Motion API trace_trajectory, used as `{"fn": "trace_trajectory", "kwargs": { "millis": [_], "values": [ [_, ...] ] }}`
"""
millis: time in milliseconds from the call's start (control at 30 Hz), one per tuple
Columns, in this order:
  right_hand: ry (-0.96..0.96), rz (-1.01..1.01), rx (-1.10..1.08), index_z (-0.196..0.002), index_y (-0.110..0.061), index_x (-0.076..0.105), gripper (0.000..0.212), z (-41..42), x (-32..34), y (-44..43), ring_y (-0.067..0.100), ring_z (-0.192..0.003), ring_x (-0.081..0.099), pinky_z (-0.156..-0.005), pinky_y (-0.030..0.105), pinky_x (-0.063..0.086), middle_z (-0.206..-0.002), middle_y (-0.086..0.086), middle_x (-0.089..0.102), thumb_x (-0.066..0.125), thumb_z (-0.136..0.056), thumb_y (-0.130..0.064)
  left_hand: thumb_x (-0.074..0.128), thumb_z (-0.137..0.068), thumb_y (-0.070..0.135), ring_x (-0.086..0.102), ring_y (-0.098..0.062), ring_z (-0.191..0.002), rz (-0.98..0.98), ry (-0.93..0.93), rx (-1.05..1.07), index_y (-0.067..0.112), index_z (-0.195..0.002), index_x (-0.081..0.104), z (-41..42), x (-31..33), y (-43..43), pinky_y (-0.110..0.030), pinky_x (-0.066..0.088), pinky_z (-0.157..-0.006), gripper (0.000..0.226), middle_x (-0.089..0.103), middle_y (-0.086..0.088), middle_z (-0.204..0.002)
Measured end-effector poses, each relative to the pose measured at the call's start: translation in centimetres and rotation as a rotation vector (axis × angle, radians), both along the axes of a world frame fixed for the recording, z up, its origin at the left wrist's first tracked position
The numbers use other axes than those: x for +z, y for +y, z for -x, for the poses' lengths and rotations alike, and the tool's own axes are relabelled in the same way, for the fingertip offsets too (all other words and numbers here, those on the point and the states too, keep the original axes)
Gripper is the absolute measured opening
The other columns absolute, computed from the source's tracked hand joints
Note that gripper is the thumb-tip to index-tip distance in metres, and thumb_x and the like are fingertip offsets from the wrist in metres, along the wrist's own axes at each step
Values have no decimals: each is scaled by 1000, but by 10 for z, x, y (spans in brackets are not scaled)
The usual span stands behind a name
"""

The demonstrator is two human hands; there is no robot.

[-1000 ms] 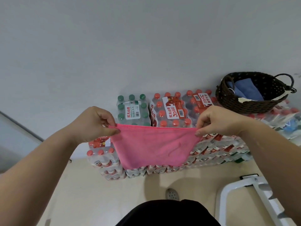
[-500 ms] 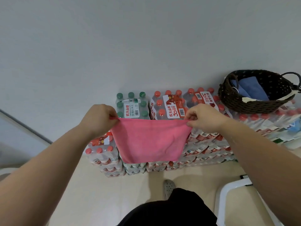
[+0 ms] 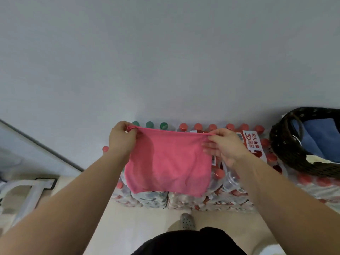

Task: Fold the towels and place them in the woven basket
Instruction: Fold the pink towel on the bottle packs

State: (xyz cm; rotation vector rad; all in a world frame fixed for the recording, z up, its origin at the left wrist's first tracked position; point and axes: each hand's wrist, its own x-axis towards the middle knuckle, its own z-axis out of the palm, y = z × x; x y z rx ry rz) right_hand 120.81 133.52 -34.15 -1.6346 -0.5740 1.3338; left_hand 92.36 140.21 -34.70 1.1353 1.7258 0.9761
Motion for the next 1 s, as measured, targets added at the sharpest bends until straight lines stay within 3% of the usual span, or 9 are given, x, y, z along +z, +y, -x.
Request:
{"fn": "trace_trajectory", "kwargs": {
  "millis": [67, 167, 400, 500, 567, 700, 833, 900, 1000],
  "values": [
    [37, -18, -12, -96, -5, 59, 11, -7, -11, 18, 31, -84, 73, -63, 37, 61, -90, 18, 69, 55, -95, 5, 63, -83, 12, 70, -22, -90, 10, 11, 3, 26, -83, 66, -8, -4, 10, -39, 57, -85, 14, 71, 3, -89],
    [41, -10, -10, -94, -7, 58, 13, -11, -23, 42, 28, -82, 71, -70, 38, 62, -90, 16, 66, 56, -93, 6, 62, -81, 16, 71, -24, -91, 7, 4, 8, 33, -79, 65, -13, -15, 26, -49, 55, -91, 17, 72, 3, -91],
    [-20, -77, -11, -82, -15, 60, 18, -12, -27, 93, 20, -73, 68, -67, 29, 55, -85, 11, 68, 63, -88, 2, 63, -80, 15, 69, -29, -94, -10, 19, 9, 26, -82, 66, -14, -16, 64, -53, 54, -91, 11, 70, -4, -94],
    [-118, -187, -83, -75, -18, 66, 19, -11, -19, 103, 23, -77, 63, -70, 36, 52, -80, 11, 67, 67, -82, -1, 62, -83, 11, 69, -23, -90, -106, 25, 19, 24, -82, 67, -15, -2, 76, -35, 57, -87, 14, 71, -5, -95],
    [-184, -263, -119, -78, -18, 70, 15, -11, -13, 101, 22, -79, 64, -76, 38, 54, -83, 11, 70, 70, -80, -3, 62, -85, 9, 66, -10, -80, -194, 60, 26, 23, -82, 68, -14, 6, 78, -19, 52, -75, 16, 72, -3, -94],
    [-287, -270, -97, -82, -16, 73, 17, -12, -12, 83, 18, -78, 65, -75, 38, 55, -87, 3, 73, 69, -81, 0, 67, -88, 12, 66, 2, -75, -277, 181, -45, 31, -80, 69, 2, 9, 69, -18, 51, -74, 21, 66, 9, -96],
    [-408, -268, 5, -79, -14, 72, 20, -12, -22, 48, 19, -81, 70, -77, 38, 57, -92, 1, 75, 72, -77, 5, 72, -87, 14, 62, 3, -72, -321, 387, -168, 20, -92, 75, 26, -7, 38, 2, 38, -70, 8, 56, 2, -107],
    [-502, -283, 91, -80, -10, 70, 19, -10, -26, 25, 19, -90, 71, -84, 33, 58, -98, 0, 73, 72, -76, 9, 75, -86, 14, 60, 1, -70, -343, 453, -210, 17, -92, 76, 35, -16, 18, 2, 37, -67, 7, 55, 2, -102],
    [-682, -271, 222, -76, -18, 68, 28, -8, -34, -4, 6, -94, 67, -83, 19, 53, -104, -5, 69, 73, -73, 9, 79, -81, 10, 58, 1, -65, -355, 529, -280, 17, -89, 78, 47, -31, -8, 1, 37, -66, 11, 57, 4, -93]
  ]
}}
